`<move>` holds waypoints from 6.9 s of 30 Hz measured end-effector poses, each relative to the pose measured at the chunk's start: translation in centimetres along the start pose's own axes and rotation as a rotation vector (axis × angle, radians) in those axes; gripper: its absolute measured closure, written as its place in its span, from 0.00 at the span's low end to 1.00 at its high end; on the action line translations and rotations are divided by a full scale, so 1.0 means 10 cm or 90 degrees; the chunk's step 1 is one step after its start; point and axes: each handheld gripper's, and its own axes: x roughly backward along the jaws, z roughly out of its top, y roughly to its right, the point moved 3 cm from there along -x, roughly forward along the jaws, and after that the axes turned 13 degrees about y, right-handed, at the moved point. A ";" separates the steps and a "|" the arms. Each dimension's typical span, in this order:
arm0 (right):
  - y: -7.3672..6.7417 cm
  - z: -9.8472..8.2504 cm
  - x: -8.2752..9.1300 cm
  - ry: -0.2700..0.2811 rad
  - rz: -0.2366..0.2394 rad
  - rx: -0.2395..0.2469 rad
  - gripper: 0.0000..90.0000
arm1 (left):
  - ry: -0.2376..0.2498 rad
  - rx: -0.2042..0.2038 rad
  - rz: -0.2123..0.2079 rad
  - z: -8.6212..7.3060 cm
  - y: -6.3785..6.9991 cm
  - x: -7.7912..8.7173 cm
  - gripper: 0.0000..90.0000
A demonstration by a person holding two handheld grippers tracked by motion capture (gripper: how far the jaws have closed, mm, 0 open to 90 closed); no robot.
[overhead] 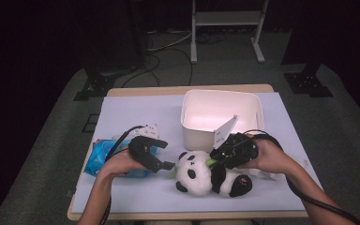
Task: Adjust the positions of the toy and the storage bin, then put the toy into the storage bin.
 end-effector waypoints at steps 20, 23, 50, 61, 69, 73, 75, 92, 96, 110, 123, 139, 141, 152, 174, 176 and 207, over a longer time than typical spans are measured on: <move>-0.02 0.13 0.24 0.010 0.004 0.002 0.85 | 0.008 0.009 0.008 -0.01 -0.04 0.05 0.10; -0.04 0.18 0.31 0.016 -0.005 0.008 0.85 | 0.009 0.011 0.010 -0.02 -0.05 0.06 0.10; 0.06 0.90 1.26 0.044 -0.100 0.044 0.85 | 0.019 0.032 0.027 -0.07 -0.19 0.19 0.10; 0.30 1.02 1.44 0.046 -0.123 0.024 0.85 | 0.019 0.039 0.035 -0.07 -0.23 0.19 0.10; 0.50 1.05 1.51 0.049 -0.135 0.009 0.85 | 0.013 0.035 0.027 -0.06 -0.24 0.16 0.10; 0.58 1.07 1.51 0.046 -0.146 0.015 0.85 | 0.020 0.037 0.039 -0.05 -0.26 0.19 0.10; 0.62 1.08 1.50 0.050 -0.145 0.011 0.85 | 0.018 0.037 0.038 -0.06 -0.26 0.19 0.10; 1.10 0.96 1.47 0.056 -0.152 -0.025 0.85 | 0.006 0.042 0.037 -0.12 -0.27 0.16 0.10; 1.18 0.93 1.43 0.059 -0.156 -0.027 0.85 | 0.000 0.041 0.033 -0.12 -0.27 0.14 0.10; 1.45 0.89 1.21 0.045 -0.138 -0.044 0.85 | 0.006 0.043 0.041 -0.11 -0.28 0.18 0.08; 1.60 0.70 0.98 0.027 -0.130 -0.065 0.85 | 0.005 0.041 0.042 -0.11 -0.25 0.19 0.08; 1.69 0.44 0.63 0.013 -0.105 -0.093 0.85 | -0.005 0.038 0.041 -0.11 -0.22 0.16 0.08; 1.69 0.41 0.57 0.014 -0.098 -0.095 0.85 | -0.003 0.035 0.045 -0.10 -0.22 0.18 0.08; 1.68 0.28 0.35 0.001 -0.082 -0.106 0.84 | -0.002 0.035 0.040 -0.10 -0.22 0.17 0.08; 1.60 0.04 0.25 -0.023 -0.077 -0.136 0.75 | -0.005 0.034 0.034 -0.10 -0.21 0.14 0.08; 1.60 0.03 0.25 -0.019 -0.079 -0.131 0.73 | -0.004 0.034 0.034 -0.10 -0.21 0.14 0.08; 1.40 0.01 0.69 0.046 -0.086 -0.159 0.55 | -0.011 0.024 0.027 -0.09 -0.18 0.09 0.08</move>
